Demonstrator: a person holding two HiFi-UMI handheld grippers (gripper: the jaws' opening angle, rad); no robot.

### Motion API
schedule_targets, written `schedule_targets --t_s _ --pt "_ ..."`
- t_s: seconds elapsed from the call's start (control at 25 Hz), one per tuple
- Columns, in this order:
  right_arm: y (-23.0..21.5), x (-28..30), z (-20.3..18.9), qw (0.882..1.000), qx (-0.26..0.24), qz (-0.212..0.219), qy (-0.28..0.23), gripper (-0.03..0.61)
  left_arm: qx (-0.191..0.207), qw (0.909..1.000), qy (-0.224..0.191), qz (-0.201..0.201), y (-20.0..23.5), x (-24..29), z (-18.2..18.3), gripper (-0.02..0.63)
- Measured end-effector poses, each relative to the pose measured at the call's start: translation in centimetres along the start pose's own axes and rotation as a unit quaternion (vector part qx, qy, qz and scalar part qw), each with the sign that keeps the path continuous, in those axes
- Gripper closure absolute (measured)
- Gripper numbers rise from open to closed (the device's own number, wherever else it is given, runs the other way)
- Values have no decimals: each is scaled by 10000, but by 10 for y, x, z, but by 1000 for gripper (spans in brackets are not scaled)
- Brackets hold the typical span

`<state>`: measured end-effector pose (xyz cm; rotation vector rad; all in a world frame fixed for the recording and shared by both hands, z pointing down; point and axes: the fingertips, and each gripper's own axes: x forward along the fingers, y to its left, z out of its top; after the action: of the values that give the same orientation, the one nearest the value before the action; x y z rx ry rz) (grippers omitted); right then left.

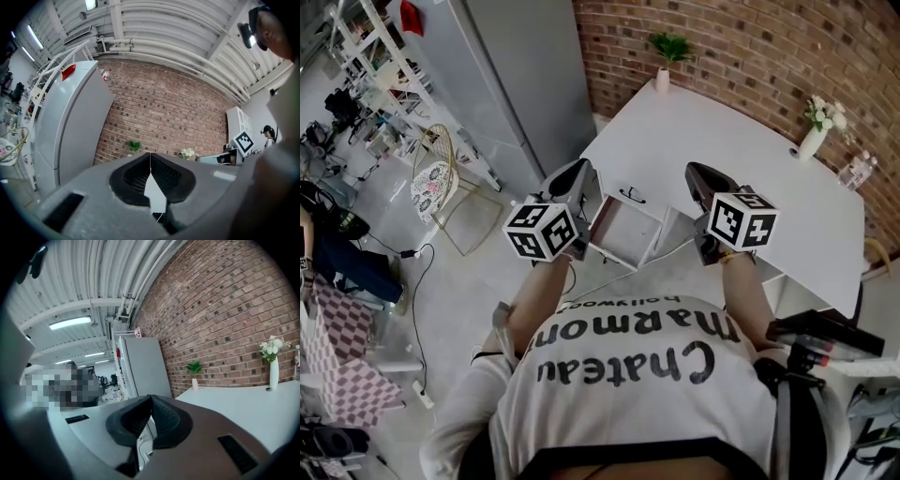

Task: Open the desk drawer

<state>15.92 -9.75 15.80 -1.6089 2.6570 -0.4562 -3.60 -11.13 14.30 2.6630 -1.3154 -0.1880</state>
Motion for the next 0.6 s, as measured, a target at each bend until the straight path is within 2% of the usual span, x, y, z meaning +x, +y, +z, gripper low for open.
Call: schedule_targets --t_s 0.24,0.6 --pt "-16 -6 -11 9997 15 -162 160 565 -80 9999 36 145 1 -3 -8 597" --pt "-26 -6 -15 9993 231 -283 74 565 -93 9992 117 364 17 -14 -16 597"
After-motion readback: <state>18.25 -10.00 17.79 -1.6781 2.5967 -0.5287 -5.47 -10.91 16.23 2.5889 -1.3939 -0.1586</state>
